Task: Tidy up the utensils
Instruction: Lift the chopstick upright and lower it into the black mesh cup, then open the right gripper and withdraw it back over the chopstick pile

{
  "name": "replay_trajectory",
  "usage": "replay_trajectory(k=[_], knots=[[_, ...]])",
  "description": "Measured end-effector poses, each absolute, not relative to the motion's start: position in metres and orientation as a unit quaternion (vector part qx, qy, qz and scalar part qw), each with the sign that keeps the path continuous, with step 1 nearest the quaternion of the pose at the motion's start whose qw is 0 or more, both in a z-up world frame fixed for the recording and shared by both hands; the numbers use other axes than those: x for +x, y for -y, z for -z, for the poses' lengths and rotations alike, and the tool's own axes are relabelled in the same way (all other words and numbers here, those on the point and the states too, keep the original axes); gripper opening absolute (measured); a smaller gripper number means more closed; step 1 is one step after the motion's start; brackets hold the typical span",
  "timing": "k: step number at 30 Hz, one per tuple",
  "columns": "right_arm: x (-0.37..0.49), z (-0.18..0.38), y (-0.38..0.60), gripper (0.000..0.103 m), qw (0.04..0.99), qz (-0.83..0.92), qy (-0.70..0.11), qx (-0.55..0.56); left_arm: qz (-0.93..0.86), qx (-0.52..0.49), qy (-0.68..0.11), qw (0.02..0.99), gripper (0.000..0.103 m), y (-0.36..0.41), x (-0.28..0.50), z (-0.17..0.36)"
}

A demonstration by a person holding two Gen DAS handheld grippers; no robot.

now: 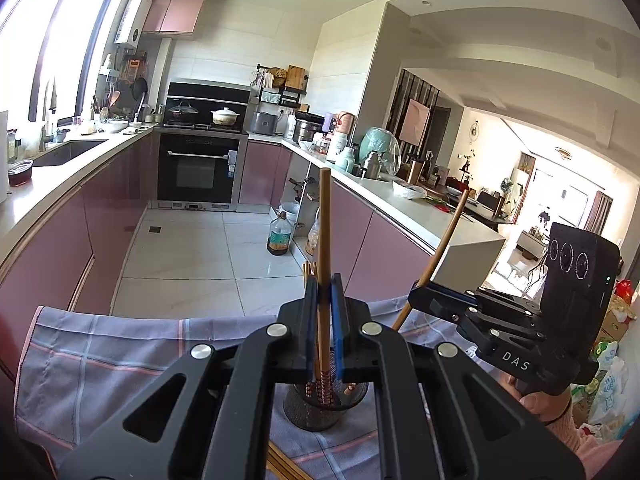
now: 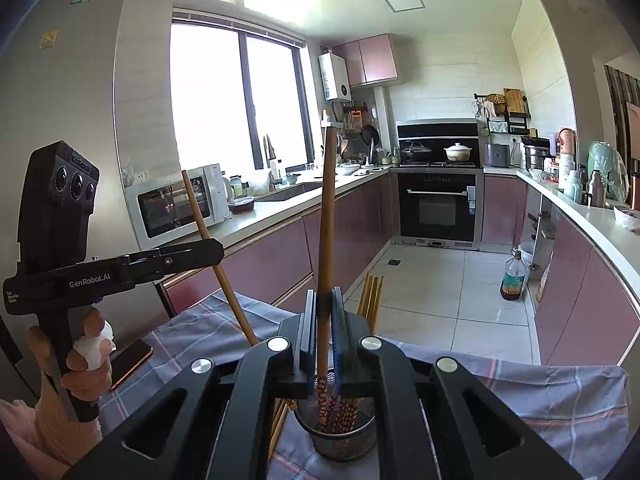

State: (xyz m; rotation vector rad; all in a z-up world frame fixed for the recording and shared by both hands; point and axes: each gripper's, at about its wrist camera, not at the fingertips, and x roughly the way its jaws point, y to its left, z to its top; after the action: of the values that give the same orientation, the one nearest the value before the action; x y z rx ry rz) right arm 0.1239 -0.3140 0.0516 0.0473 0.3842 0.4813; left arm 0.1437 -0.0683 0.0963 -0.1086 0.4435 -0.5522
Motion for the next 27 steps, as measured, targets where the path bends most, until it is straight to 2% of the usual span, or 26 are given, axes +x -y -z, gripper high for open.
replay_trajectory(k=[27], knots=[[0.159, -0.016, 0.308, 0.006, 0.937, -0.218, -0.272, 0.009, 0.25, 0.016, -0.306, 0.918, 0.007, 0.103, 0.194, -0.045]])
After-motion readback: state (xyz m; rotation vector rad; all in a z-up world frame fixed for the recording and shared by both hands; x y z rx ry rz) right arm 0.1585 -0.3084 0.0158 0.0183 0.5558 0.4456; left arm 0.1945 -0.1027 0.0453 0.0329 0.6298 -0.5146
